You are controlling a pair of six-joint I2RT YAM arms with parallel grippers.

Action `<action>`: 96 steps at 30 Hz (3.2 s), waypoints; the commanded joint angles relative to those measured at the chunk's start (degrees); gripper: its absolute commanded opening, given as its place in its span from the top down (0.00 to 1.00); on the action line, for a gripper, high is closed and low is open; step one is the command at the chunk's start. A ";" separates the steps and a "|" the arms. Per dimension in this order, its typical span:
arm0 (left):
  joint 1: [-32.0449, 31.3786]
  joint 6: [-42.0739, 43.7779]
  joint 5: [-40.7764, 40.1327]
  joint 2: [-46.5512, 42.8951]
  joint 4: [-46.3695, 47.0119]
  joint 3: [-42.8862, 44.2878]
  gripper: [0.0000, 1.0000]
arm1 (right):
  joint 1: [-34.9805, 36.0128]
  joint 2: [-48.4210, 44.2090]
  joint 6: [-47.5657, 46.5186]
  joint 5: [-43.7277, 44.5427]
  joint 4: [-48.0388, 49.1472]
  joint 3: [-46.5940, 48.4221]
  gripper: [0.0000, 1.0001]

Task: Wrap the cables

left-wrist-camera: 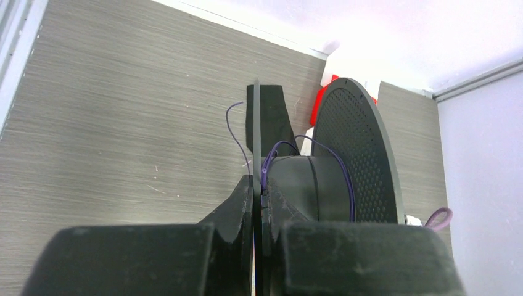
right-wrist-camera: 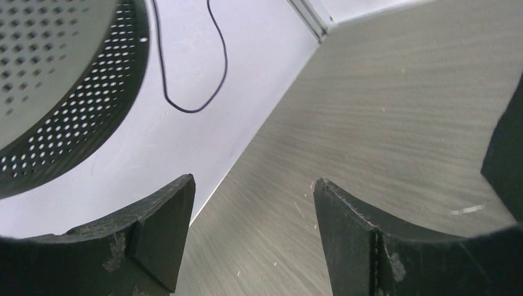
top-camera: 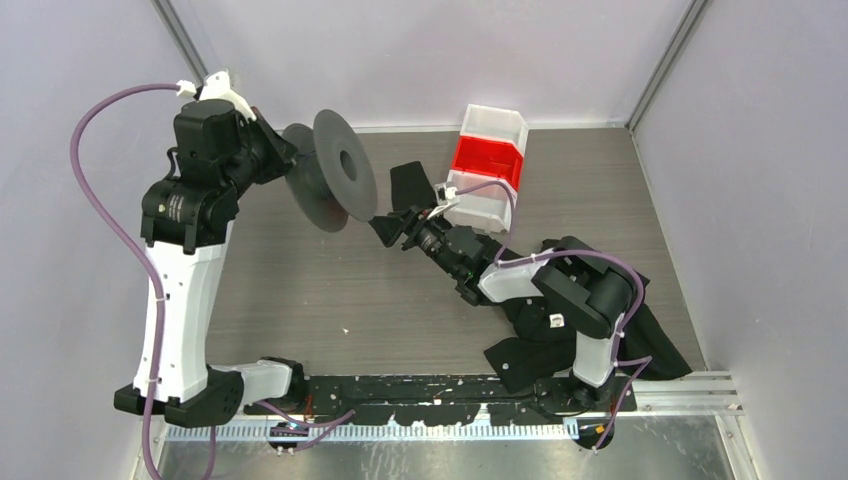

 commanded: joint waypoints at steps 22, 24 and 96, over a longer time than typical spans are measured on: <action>0.05 -5.93 -1.41 0.43 3.24 4.42 1.00 | 2.28 7.37 -10.32 6.99 16.84 10.58 0.31; 0.05 -6.01 -1.36 0.37 3.26 4.21 1.00 | 2.30 7.93 -9.84 6.94 16.88 11.59 0.32; -2.71 -1.89 -8.28 -1.30 28.34 -27.54 0.99 | 1.73 -24.94 4.13 -18.77 -59.11 22.86 0.99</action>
